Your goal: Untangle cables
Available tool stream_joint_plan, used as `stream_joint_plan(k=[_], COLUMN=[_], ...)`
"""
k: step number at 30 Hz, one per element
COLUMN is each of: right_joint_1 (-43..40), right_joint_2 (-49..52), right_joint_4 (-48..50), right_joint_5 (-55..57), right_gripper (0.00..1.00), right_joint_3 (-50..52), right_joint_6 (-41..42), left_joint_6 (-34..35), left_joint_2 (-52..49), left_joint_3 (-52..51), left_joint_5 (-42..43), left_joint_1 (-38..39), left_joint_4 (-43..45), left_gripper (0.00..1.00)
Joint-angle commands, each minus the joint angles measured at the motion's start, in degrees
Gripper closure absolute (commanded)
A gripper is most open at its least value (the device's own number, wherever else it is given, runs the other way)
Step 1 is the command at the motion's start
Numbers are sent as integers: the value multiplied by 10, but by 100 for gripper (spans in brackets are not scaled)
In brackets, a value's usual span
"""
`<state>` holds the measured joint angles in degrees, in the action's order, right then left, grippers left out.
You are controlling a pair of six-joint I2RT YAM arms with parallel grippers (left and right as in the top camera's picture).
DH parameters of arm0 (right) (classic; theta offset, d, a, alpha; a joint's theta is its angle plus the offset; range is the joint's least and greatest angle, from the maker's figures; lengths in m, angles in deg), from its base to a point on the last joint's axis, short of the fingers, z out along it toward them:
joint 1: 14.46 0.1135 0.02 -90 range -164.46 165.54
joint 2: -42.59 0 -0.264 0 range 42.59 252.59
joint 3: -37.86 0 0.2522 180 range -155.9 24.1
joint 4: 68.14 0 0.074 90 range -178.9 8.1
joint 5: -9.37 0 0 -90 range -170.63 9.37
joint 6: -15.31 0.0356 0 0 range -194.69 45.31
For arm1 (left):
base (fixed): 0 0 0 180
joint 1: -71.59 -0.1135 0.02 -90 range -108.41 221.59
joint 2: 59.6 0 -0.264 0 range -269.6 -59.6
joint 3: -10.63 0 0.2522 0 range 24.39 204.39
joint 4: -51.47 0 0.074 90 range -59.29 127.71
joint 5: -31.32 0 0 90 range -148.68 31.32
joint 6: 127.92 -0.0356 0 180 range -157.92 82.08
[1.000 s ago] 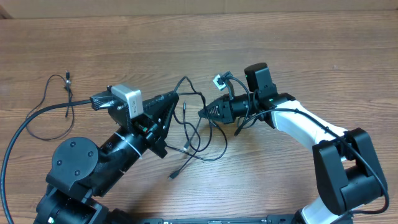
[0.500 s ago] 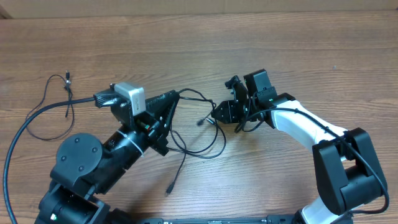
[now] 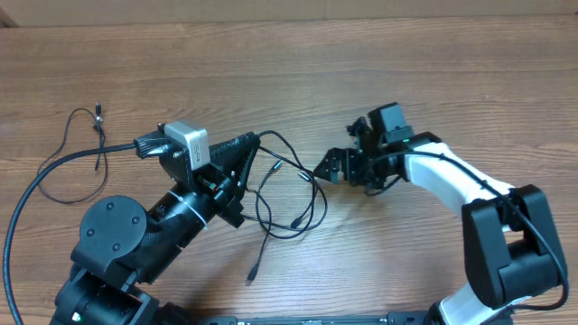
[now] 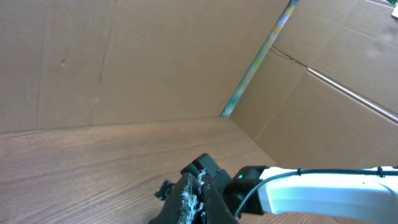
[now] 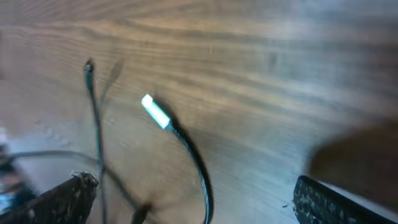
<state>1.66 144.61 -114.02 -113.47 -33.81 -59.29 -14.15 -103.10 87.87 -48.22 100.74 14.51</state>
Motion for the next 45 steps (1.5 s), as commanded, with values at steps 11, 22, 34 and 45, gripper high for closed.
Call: stream_joint_plan(k=[11, 22, 34, 45], right_joint_1=[-43, 40, 56, 53], right_joint_2=[3, 3, 3, 3], right_joint_4=[-140, -119, -97, -96], right_joint_5=[-180, -181, -157, -141], right_gripper=[35, 42, 28, 39], right_joint_3=[-4, 10, 10, 10], right_joint_6=[-149, -150, -120, -119], left_joint_6=[-10, -4, 12, 11], left_joint_2=[4, 4, 4, 4], left_joint_3=[13, 13, 13, 13], left_joint_5=[-34, -87, -171, -171], left_joint_1=[-3, -3, -3, -3], left_joint_4=[-14, -12, -18, -27], left_gripper=[96, 96, 96, 96])
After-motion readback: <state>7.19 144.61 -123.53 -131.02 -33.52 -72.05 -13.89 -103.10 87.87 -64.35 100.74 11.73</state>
